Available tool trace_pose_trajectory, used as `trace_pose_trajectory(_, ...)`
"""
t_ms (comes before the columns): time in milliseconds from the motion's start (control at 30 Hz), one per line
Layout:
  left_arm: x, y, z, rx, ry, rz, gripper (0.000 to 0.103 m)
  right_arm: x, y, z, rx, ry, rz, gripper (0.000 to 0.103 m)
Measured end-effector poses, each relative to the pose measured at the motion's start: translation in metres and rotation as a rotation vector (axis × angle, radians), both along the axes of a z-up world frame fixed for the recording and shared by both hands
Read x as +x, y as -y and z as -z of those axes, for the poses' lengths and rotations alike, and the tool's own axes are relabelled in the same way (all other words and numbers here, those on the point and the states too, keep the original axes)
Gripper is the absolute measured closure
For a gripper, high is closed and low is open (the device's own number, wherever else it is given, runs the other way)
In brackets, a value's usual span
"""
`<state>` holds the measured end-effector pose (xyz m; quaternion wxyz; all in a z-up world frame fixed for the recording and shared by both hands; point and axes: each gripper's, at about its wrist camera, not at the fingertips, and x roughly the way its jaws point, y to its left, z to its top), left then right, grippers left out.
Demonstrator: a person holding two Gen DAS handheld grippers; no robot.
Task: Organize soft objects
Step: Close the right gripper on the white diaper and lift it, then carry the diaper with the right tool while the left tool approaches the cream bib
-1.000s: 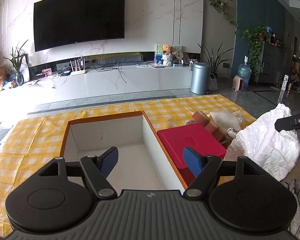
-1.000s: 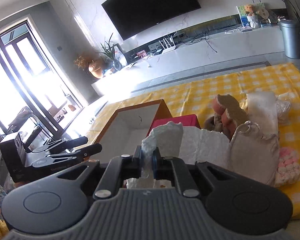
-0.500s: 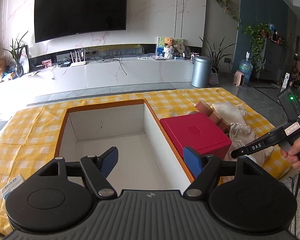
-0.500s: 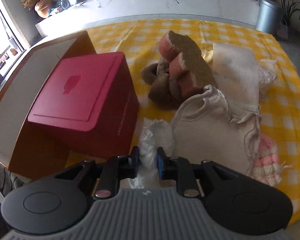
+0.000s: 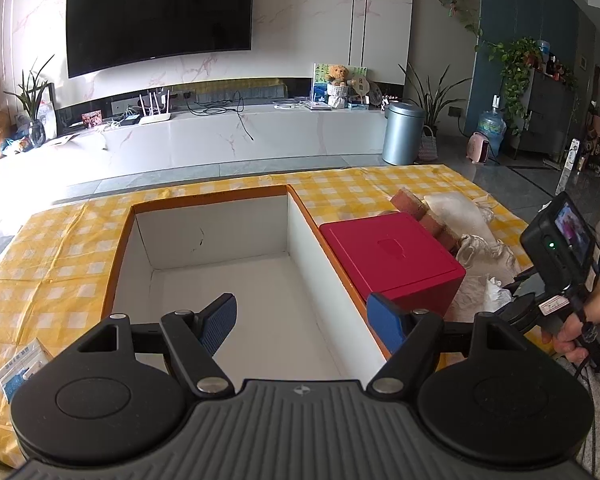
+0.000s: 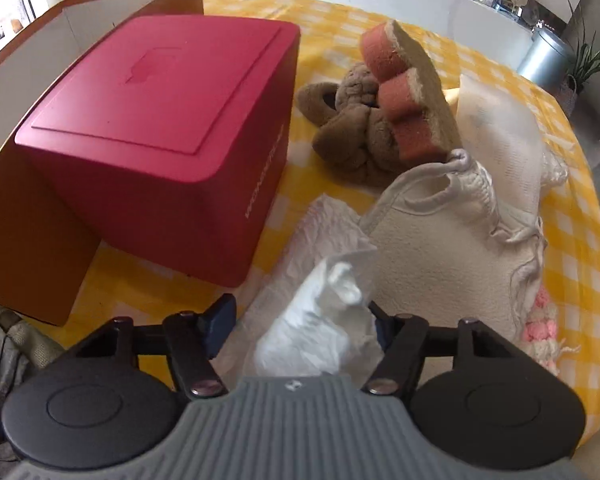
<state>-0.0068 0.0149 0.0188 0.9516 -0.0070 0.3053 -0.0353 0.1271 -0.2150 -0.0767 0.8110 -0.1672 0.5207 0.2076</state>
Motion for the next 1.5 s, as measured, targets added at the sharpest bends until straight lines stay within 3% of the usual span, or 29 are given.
trace_pose_trajectory(100, 0.0, 0.001, -0.001, 0.003, 0.002, -0.001, 0.016, -0.002, -0.01, 0.001, -0.038, 0.024, 0.004, 0.041)
trace_pose_trajectory(200, 0.003, 0.002, 0.0, 0.003, -0.007, -0.007, 0.016, -0.002, -0.015, 0.011, -0.107, 0.01, -0.015, 0.061)
trace_pose_trajectory(267, 0.002, 0.002, 0.0, 0.006, -0.009, -0.006, 0.016, -0.001, -0.009, 0.008, -0.028, -0.034, -0.016, 0.093)
trace_pose_trajectory(367, -0.001, 0.002, -0.003, 0.014, 0.001, 0.0, 0.016, -0.003, 0.009, -0.008, 0.084, -0.029, 0.039, 0.094)
trace_pose_trajectory(467, 0.001, 0.003, -0.008, 0.027, 0.009, 0.0, 0.016, -0.01, 0.036, -0.038, 0.306, -0.037, 0.069, 0.094)
trace_pose_trajectory(600, 0.007, 0.009, -0.015, 0.041, 0.003, 0.01, 0.016, -0.029, 0.074, -0.086, 0.506, 0.022, 0.137, 0.095)
trace_pose_trajectory(700, 0.014, 0.019, -0.019, 0.044, -0.025, 0.052, 0.016, -0.047, 0.103, -0.126, 0.618, 0.118, 0.195, 0.096)
trace_pose_trajectory(900, 0.032, 0.05, -0.03, 0.136, -0.028, 0.122, 0.016, -0.075, 0.148, -0.193, 0.807, 0.328, 0.258, 0.095)
trace_pose_trajectory(1000, 0.044, 0.069, -0.033, 0.146, -0.056, 0.165, 0.016, -0.083, 0.154, -0.217, 0.736, 0.439, 0.291, 0.095)
trace_pose_trajectory(1133, 0.068, 0.101, -0.032, 0.098, -0.118, 0.275, 0.016, -0.094, 0.17, -0.23, 0.657, 0.575, 0.42, 0.095)
trace_pose_trajectory(1200, 0.081, 0.117, -0.032, 0.072, -0.142, 0.319, 0.016, -0.1, 0.167, -0.227, 0.48, 0.674, 0.537, 0.095)
trace_pose_trajectory(1233, 0.088, 0.127, -0.031, 0.063, -0.153, 0.342, 0.015, -0.101, 0.171, -0.223, 0.442, 0.691, 0.599, 0.095)
trace_pose_trajectory(1367, 0.117, 0.166, -0.018, 0.082, -0.22, 0.418, 0.015, -0.095, 0.19, -0.188, 0.537, 0.662, 0.772, 0.095)
trace_pose_trajectory(1500, 0.142, 0.202, 0.004, 0.142, -0.297, 0.434, 0.015, -0.073, 0.191, -0.143, 0.549, 0.577, 0.768, 0.095)
